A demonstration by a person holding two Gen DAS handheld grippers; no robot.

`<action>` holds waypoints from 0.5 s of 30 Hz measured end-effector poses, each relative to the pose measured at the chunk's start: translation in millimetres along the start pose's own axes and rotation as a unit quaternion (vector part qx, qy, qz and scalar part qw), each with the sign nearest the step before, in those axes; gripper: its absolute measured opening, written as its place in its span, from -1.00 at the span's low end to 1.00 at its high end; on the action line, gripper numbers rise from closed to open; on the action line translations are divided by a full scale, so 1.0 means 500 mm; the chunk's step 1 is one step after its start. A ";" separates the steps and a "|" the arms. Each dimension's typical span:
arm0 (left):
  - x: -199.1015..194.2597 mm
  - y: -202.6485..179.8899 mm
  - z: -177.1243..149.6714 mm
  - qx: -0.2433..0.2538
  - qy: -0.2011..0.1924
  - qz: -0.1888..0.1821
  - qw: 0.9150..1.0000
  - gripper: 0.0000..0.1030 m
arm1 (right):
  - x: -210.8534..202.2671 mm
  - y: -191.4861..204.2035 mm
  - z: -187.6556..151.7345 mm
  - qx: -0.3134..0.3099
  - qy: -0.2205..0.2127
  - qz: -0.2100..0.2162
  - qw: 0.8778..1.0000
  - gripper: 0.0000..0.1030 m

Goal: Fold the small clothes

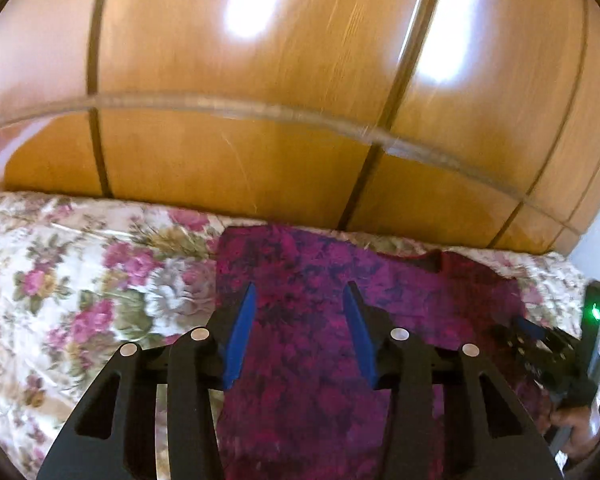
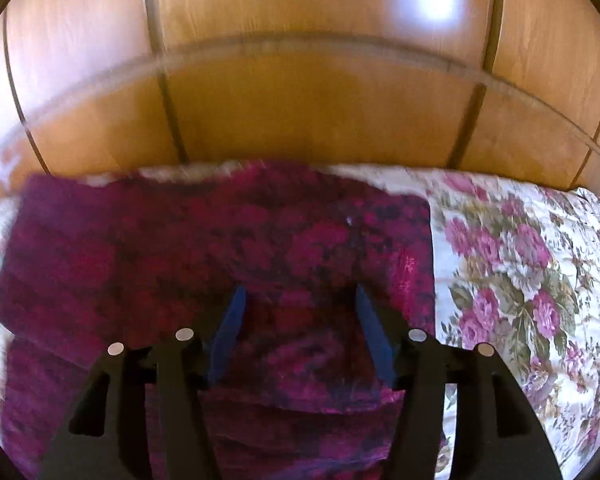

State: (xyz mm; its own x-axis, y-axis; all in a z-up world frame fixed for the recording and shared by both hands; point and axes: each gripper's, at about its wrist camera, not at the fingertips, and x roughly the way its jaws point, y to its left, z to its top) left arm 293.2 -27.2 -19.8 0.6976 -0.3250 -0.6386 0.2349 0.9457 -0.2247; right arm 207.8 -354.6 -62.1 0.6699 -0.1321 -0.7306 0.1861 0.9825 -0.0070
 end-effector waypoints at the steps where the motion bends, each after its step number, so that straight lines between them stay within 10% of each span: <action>1: 0.043 -0.002 -0.004 0.003 0.026 0.002 1.000 -0.13 | 0.004 -0.003 -0.011 -0.003 -0.008 0.000 1.000 0.09; 5: 0.136 0.015 -0.042 0.012 0.065 0.038 0.997 -0.13 | 0.001 0.004 -0.029 -0.009 -0.029 -0.008 0.999 0.09; 15: 0.065 -0.002 -0.054 0.022 0.032 0.086 0.996 -0.13 | 0.000 0.016 -0.041 -0.013 -0.045 -0.012 0.999 0.12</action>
State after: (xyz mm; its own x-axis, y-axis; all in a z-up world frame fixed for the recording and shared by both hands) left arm 297.3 -38.9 -59.9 0.6863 -0.1572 -0.7101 0.1459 0.9863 -0.0774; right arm 194.5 -344.3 -76.5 0.7271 -0.1656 -0.6662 0.1847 0.9819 -0.0424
